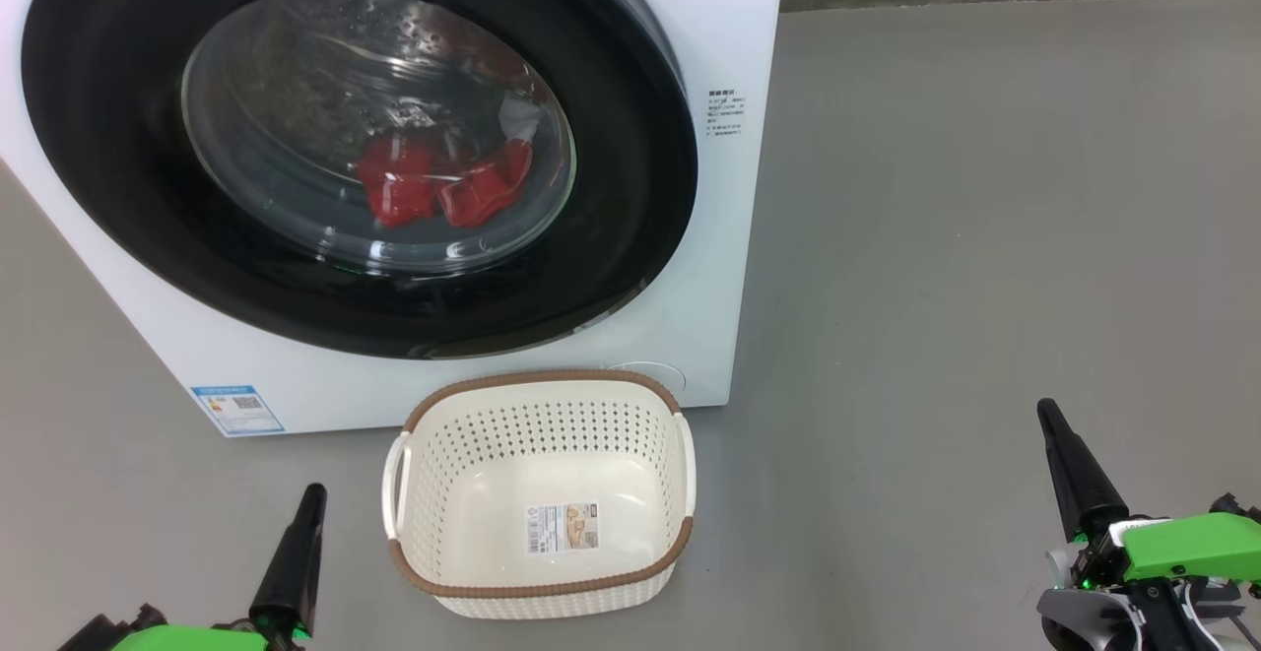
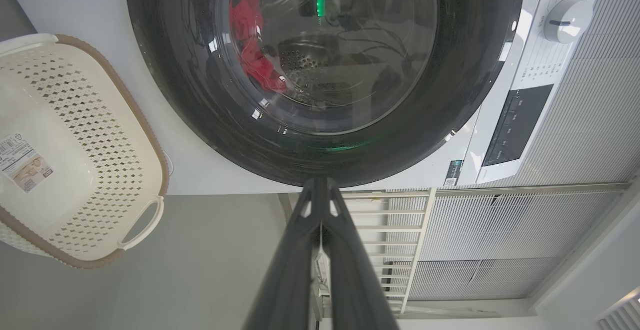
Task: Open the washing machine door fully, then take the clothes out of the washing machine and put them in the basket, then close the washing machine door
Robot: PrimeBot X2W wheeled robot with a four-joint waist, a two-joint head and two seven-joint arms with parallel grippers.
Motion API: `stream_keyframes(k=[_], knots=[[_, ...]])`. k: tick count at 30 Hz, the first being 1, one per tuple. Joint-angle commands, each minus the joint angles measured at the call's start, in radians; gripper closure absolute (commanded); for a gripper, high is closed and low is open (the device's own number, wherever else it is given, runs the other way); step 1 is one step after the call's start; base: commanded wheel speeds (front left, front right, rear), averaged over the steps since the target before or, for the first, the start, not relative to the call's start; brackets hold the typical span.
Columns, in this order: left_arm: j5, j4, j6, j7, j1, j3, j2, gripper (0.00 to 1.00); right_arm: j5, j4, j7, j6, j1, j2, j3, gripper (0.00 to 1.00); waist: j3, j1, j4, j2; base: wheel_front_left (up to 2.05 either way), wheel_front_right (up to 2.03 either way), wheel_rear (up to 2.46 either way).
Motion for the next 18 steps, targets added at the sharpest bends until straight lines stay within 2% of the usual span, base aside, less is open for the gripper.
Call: stream_keyframes(k=[1,18], knots=[[-0.007,-0.020,-0.007,0.003,-0.041,0.034,0.011,1.00,-0.001,-0.025,0.006,-0.001,-0.043,-0.011,0.019,1.00,0.000,0.0000,0.000,0.0000,0.00,0.00,0.00],[-0.007,-0.020,-0.007,0.003,-0.041,0.034,0.011,1.00,-0.001,-0.025,0.006,-0.001,-0.043,-0.011,0.019,1.00,0.000,0.0000,0.000,0.0000,0.00,0.00,0.00]])
